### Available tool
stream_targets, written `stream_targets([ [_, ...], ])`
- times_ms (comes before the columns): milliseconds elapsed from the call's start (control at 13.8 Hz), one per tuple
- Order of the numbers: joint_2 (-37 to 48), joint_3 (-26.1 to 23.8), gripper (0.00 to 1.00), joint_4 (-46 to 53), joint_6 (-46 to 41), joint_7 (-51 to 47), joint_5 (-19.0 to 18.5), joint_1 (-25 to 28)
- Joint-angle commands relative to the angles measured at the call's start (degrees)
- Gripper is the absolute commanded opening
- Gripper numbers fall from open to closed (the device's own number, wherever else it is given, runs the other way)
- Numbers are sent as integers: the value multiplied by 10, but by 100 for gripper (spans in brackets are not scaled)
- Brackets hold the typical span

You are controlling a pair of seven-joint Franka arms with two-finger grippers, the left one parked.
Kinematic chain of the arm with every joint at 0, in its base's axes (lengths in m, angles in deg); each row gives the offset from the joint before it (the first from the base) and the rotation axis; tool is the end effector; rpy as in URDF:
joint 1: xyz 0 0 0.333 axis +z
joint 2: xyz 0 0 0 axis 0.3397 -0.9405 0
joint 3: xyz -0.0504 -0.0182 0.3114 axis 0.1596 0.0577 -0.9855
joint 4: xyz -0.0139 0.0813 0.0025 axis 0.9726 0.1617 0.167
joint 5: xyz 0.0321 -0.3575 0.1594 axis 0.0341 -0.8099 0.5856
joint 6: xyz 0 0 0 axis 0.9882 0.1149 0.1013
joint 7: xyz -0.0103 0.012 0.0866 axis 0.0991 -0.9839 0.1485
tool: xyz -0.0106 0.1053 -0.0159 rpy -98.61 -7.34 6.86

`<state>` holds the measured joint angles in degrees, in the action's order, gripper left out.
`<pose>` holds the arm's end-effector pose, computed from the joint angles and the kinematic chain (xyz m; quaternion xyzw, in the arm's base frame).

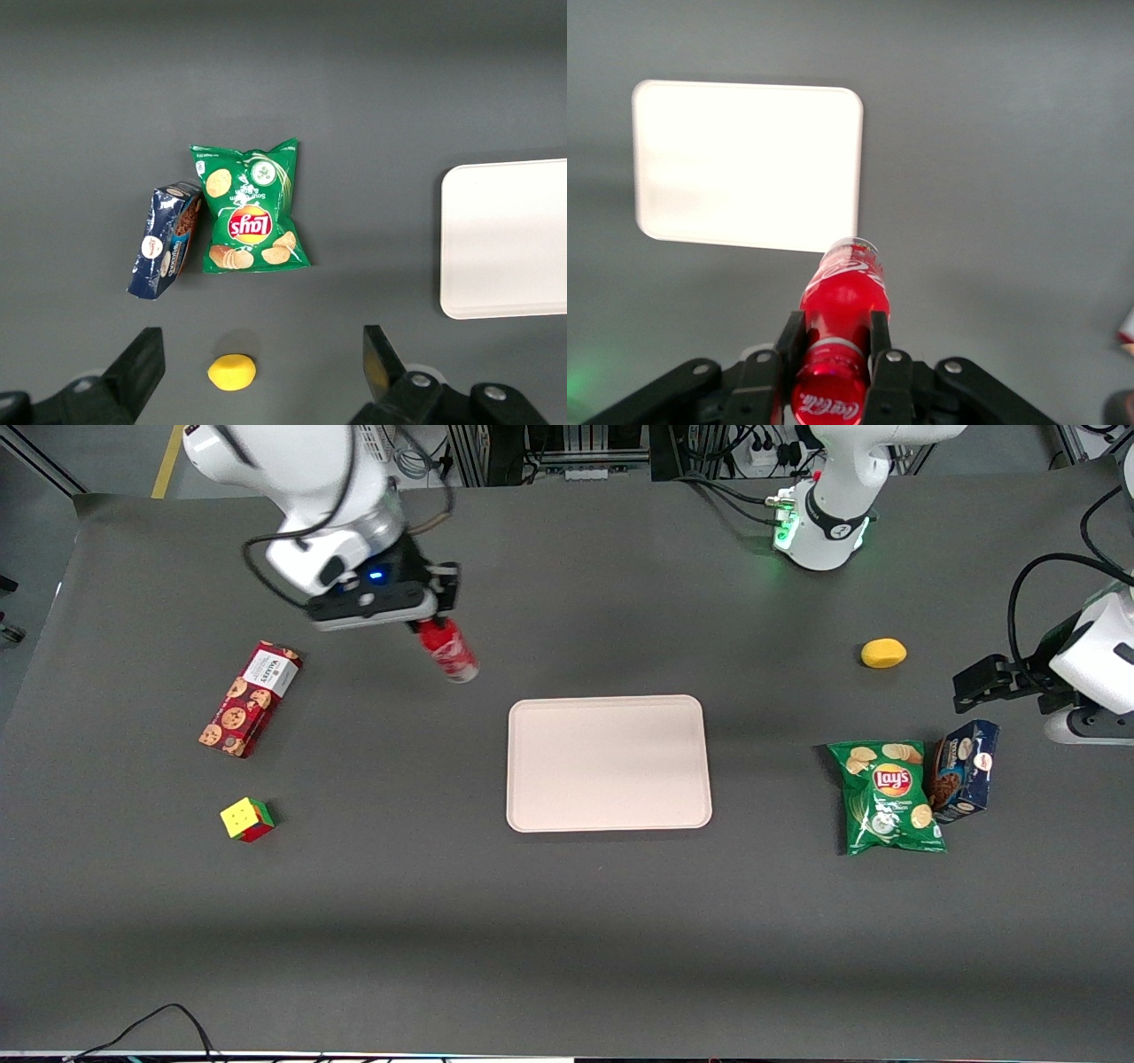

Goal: Place coke bottle on tray
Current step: 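Lift the bottle and carry it over the white tray, then lower the bottle upright onto the tray and open the right gripper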

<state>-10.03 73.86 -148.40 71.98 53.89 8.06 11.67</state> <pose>0.4480 0.3490 0.5820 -0.9991 -0.0205 -0.0012 0.0369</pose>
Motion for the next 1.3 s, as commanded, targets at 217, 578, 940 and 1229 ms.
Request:
stream_targets([
  [217,-140,-10,0,29,139,-95,-30,35],
  [578,-229,-10,0,29,211,-95,-75,34],
  [940,-278,-9,0,29,260,-92,-77,34],
  [1229,-294,-9,0,29,266,-90,-91,34],
])
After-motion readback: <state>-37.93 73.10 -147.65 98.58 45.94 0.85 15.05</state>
